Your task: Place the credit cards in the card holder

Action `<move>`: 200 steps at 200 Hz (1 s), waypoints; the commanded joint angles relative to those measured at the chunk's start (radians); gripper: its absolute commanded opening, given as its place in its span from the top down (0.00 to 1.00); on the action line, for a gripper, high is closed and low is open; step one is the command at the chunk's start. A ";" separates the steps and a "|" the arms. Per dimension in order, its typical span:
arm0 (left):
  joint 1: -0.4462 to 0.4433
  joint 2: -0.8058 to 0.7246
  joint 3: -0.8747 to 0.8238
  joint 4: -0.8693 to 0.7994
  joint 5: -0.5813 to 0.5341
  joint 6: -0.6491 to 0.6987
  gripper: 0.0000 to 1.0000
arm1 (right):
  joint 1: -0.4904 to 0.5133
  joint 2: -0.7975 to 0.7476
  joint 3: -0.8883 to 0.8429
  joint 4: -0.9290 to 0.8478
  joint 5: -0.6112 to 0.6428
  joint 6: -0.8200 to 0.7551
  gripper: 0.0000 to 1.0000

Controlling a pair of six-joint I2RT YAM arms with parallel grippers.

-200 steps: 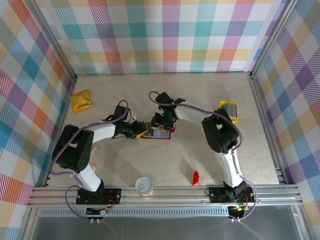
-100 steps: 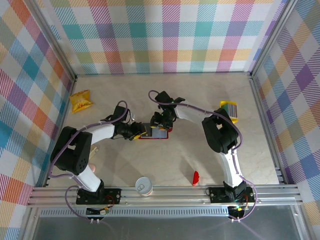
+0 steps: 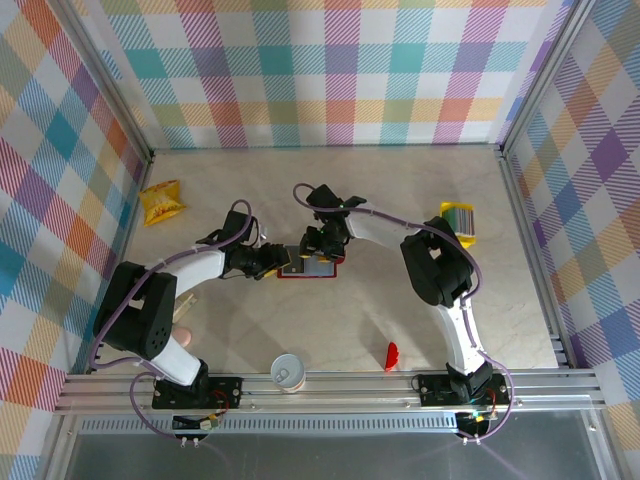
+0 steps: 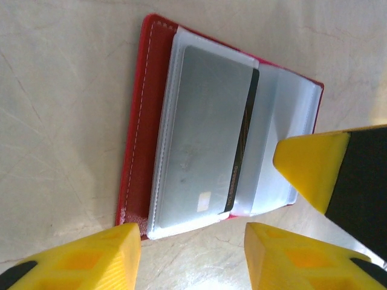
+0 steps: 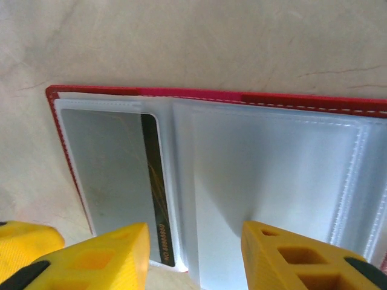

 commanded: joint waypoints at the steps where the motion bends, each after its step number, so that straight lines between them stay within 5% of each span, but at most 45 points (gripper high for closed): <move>1: 0.006 0.000 -0.024 0.027 0.048 0.015 0.55 | 0.005 -0.087 -0.011 -0.043 0.061 -0.026 0.56; 89: 0.006 -0.026 -0.023 -0.017 -0.091 0.042 0.77 | -0.005 -0.179 -0.069 -0.062 0.083 -0.033 0.54; 154: 0.007 -0.051 -0.003 -0.003 -0.074 0.065 0.77 | -0.078 -0.381 -0.255 -0.105 0.183 -0.041 0.56; 200: 0.006 -0.072 -0.031 0.081 -0.010 0.043 0.76 | -0.126 -0.369 -0.306 -0.067 0.091 -0.101 0.68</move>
